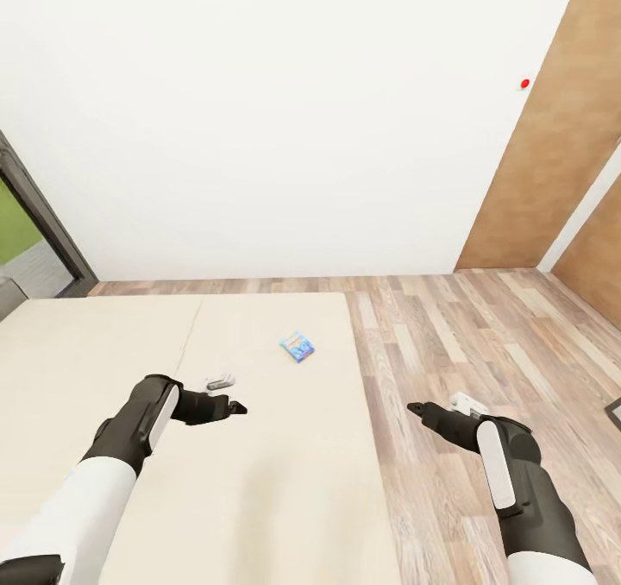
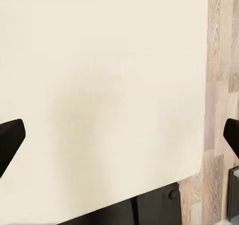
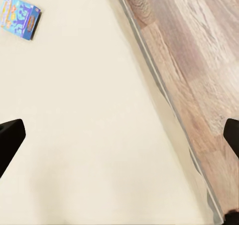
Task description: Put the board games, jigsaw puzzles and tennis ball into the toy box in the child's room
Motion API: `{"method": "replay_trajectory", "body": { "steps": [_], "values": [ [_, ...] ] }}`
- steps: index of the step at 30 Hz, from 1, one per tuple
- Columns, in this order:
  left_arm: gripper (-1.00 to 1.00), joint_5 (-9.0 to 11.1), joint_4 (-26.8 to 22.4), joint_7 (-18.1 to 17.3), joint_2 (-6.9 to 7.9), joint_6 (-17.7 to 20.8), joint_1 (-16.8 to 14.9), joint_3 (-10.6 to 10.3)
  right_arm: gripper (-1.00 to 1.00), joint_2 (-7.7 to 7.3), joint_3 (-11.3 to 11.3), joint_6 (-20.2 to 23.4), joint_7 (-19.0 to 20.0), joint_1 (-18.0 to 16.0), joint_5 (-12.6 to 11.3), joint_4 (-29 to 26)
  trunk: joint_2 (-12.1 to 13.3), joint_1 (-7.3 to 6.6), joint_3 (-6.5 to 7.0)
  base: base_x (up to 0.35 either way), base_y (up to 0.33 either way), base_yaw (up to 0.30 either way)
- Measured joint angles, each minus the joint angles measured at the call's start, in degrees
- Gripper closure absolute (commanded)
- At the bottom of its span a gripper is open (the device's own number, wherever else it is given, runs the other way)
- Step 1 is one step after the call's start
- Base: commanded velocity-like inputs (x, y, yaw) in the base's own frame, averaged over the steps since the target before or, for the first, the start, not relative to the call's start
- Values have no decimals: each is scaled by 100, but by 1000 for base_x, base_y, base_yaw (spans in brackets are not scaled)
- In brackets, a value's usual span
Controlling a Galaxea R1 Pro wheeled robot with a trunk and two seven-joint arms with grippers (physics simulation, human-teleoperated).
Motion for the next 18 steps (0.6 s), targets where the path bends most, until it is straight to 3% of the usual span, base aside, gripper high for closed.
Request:
{"method": "replay_trajectory", "body": {
  "steps": [18],
  "values": [
    [-100, 0, 2, -14, 20, 0, 1, 0, -100, 23, 18, -15, 3, 3, 0, 1, 0, 1, 0, -48, 264, 0]
  ]
}}
